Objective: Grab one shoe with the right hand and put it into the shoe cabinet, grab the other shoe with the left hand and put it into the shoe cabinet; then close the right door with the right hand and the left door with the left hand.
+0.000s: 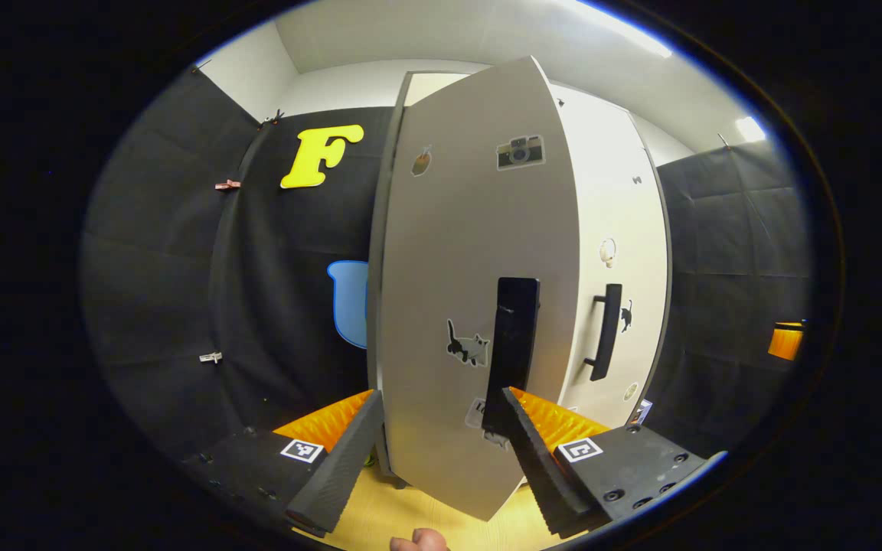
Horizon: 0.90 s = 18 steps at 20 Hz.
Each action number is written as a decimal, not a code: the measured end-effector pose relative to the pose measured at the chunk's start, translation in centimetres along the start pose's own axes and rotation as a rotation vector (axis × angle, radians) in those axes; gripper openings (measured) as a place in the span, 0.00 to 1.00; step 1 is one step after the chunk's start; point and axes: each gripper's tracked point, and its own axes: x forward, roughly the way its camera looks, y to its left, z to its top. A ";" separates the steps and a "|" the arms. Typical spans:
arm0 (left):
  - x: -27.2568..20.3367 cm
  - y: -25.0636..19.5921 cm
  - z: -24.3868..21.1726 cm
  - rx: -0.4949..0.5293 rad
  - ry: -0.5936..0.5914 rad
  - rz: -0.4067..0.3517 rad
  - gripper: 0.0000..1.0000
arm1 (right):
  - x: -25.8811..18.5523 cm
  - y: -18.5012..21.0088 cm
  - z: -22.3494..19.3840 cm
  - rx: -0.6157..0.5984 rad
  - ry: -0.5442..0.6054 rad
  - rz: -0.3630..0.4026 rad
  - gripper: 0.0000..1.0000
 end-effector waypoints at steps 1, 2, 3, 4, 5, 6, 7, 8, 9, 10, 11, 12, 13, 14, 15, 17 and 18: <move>-0.1 -0.7 0.0 0.012 -0.002 -0.002 0.95 | 0.1 0.1 -0.1 0.006 0.006 0.003 0.96; -0.3 -1.3 0.1 0.020 -0.003 -0.011 0.95 | 0.1 0.2 -0.1 0.010 0.004 0.009 0.96; -0.5 -2.1 0.0 0.025 -0.002 -0.021 0.95 | 0.1 0.3 0.0 0.009 0.001 0.011 0.96; -0.8 -2.5 0.0 0.029 0.000 -0.025 0.95 | 0.0 0.3 0.0 0.003 -0.001 0.011 0.96; -1.3 -2.8 0.0 0.028 0.002 -0.027 0.95 | -0.1 0.4 0.0 -0.005 -0.004 0.013 0.96; -1.7 -3.2 0.0 0.023 0.006 -0.033 0.95 | -0.1 0.6 0.2 -0.010 -0.007 0.015 0.96; -2.0 -3.5 0.0 0.015 0.008 -0.038 0.95 | -0.2 0.8 0.3 -0.013 -0.009 0.019 0.96; -2.4 -3.8 0.1 0.008 0.009 -0.044 0.95 | -0.3 0.9 0.4 -0.013 -0.011 0.023 0.96; -2.8 -4.0 0.2 0.001 0.011 -0.049 0.95 | -0.3 0.9 0.3 -0.011 -0.010 0.029 0.96; -3.2 -4.1 0.3 -0.001 0.011 -0.050 0.95 | -0.4 1.1 0.5 -0.008 -0.010 0.033 0.96; -3.6 -4.1 0.5 -0.001 0.009 -0.048 0.95 | -0.5 1.3 0.6 -0.008 -0.010 0.038 0.96; -4.0 -4.0 0.7 0.000 0.004 -0.048 0.95 | -0.6 1.5 0.7 -0.008 -0.012 0.039 0.96; -4.3 -4.0 0.8 0.000 0.002 -0.049 0.95 | -0.7 1.9 0.8 -0.008 -0.013 0.041 0.96; -4.8 -4.1 1.0 -0.001 0.001 -0.052 0.95 | -0.8 2.2 0.9 -0.007 -0.015 0.044 0.96; -5.3 -4.2 1.2 -0.004 -0.002 -0.056 0.95 | -0.9 2.5 0.9 -0.008 -0.014 0.044 0.96; -6.3 -4.4 1.6 -0.003 -0.006 -0.057 0.95 | -1.0 2.8 0.9 -0.010 -0.015 0.041 0.96; -6.8 -4.4 1.8 0.003 -0.010 -0.056 0.95 | -1.1 3.1 1.0 -0.011 -0.016 0.040 0.96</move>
